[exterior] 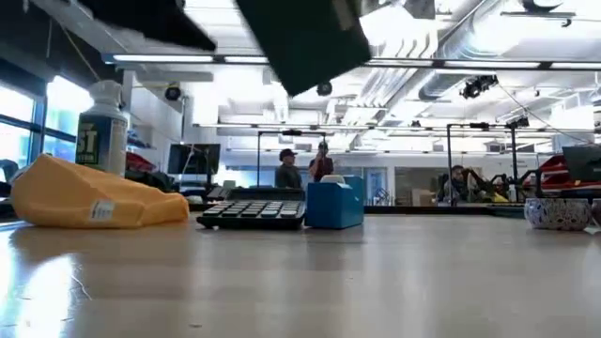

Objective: Apply microfiber cloth
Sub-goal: Wipe the tablet with the orange microfiber cloth

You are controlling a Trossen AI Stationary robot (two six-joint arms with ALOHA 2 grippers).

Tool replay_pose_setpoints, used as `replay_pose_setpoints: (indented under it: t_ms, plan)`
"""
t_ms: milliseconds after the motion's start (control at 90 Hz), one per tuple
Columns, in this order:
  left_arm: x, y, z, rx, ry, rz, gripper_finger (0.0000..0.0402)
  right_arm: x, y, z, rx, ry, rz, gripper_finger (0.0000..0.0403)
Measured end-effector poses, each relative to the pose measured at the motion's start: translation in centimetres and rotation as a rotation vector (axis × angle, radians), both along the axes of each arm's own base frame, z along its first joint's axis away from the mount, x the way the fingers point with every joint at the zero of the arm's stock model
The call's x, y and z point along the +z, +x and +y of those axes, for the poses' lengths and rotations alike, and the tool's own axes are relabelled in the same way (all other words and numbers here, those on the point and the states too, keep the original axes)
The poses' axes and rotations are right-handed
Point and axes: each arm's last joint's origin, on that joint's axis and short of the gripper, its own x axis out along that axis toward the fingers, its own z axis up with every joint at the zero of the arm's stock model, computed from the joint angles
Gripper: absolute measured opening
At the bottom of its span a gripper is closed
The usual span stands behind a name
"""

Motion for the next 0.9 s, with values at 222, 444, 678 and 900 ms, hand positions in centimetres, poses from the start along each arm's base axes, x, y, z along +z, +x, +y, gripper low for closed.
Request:
replay_pose_setpoints:
  t_ms: [222,444,678,900]
  plan:
    - [2.6,-0.8,0.7,-0.043,-0.013,-0.129,0.0156,2.0,-2.0,-2.4,0.084,0.329,0.046,0.0002]
    - [5.1,0.0,0.2,-0.239,-0.05,-0.365,0.0156,1.3,-1.8,-2.5,0.119,0.403,0.088,0.0002]
    - [4.8,-0.9,0.7,-0.291,-0.066,-0.696,0.0156,1.5,-1.8,-2.1,0.115,0.415,0.053,0.0002]
    - [1.1,-2.0,3.0,-0.215,-0.145,-0.769,0.0156,2.0,-1.6,-2.0,0.121,0.438,0.001,0.0002]
